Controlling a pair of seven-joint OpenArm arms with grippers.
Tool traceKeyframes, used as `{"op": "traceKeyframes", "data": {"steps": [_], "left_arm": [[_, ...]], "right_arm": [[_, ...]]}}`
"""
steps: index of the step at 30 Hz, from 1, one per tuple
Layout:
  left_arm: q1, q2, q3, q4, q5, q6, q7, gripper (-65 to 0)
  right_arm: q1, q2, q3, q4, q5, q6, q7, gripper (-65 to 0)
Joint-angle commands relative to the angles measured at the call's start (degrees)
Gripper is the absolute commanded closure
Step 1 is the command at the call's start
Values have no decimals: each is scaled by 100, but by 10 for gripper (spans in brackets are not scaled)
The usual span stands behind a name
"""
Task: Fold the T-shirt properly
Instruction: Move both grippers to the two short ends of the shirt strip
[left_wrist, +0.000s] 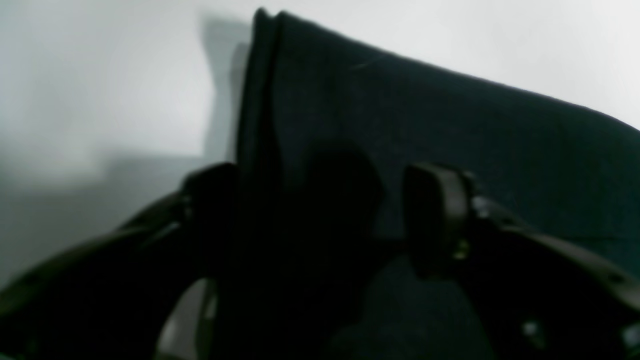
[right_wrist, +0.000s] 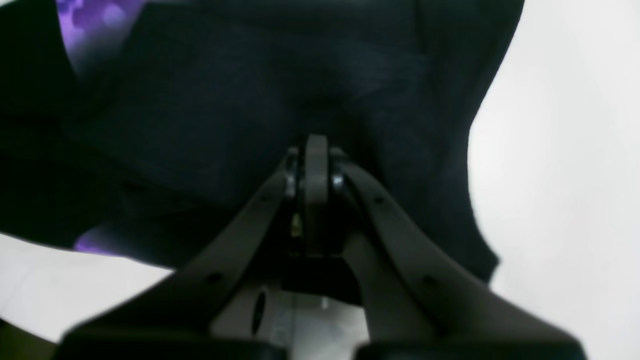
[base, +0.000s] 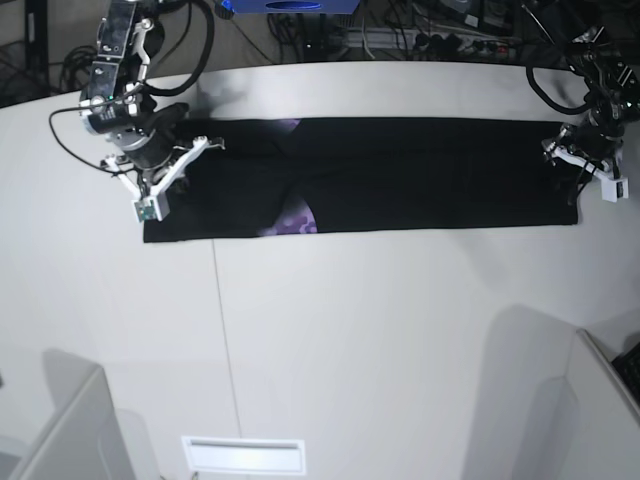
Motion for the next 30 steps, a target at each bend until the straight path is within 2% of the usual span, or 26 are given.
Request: {"op": "traceKeyframes", "data": {"steps": [1, 3, 7, 8, 12, 15, 20, 25, 30], "left_arm": [[28, -45, 11, -28, 110, 36, 209, -390], [28, -45, 11, -37, 119, 27, 209, -293], [28, -45, 11, -37, 127, 27, 209, -44], [28, -45, 11, -37, 136, 36, 209, 0], [28, -71, -33, 7, 136, 45, 209, 0], [28, -115, -42, 69, 136, 45, 200, 0], [107, -186, -86, 728, 145, 54, 191, 0], [230, -177, -420, 1414, 154, 54, 209, 0], [494, -194, -394, 1915, 154, 54, 209, 0]], "right_arm": [[49, 19, 11, 113, 34, -23, 121, 0], [49, 1, 11, 113, 34, -23, 130, 0], [49, -78, 20, 122, 34, -49, 138, 0], [49, -140, 108, 131, 34, -49, 138, 0], [84, -430, 679, 131, 34, -41, 138, 0], [128, -474, 881, 131, 34, -23, 121, 0], [119, -456, 899, 131, 34, -23, 121, 0], [119, -465, 899, 131, 34, -23, 103, 0], [119, -483, 899, 131, 34, -23, 112, 0]]}}
